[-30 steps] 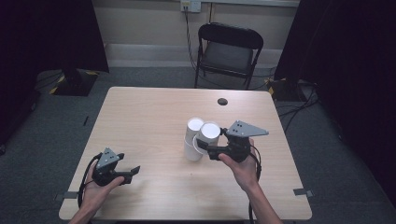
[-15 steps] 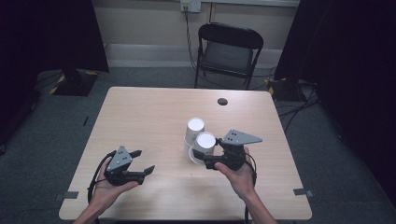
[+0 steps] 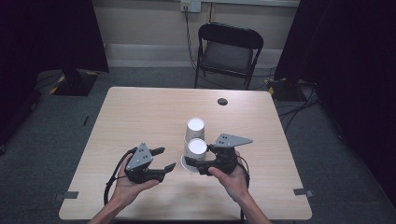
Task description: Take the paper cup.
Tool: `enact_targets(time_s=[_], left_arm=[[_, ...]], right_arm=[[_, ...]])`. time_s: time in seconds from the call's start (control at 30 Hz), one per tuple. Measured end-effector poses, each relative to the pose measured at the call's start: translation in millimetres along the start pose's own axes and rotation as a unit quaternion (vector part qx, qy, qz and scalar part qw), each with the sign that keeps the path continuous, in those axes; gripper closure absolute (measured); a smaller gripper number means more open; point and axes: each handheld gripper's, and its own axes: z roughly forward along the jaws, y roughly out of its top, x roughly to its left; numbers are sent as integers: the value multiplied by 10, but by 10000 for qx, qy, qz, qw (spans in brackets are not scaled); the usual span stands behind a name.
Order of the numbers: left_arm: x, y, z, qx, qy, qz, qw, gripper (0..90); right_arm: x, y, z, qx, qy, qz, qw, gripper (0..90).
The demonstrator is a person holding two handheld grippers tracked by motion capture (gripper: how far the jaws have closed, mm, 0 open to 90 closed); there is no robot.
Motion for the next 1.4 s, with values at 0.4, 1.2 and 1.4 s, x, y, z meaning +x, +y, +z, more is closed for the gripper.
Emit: enact_targets(time_s=[0.4,1.2,1.4], left_arm=[[-84,-47,59,-133,-23,-96,9999,428],[-166,-141,54,-151,117,175,9997,482],[-186,-159,46,-206,193,277,9992,465]], right_arm=[[37,5,89,-9,431,411,9982,315],[40,-84,269,298,867,994,9908,312],[-6,-97,307,434,1015,1267,9858,313]])
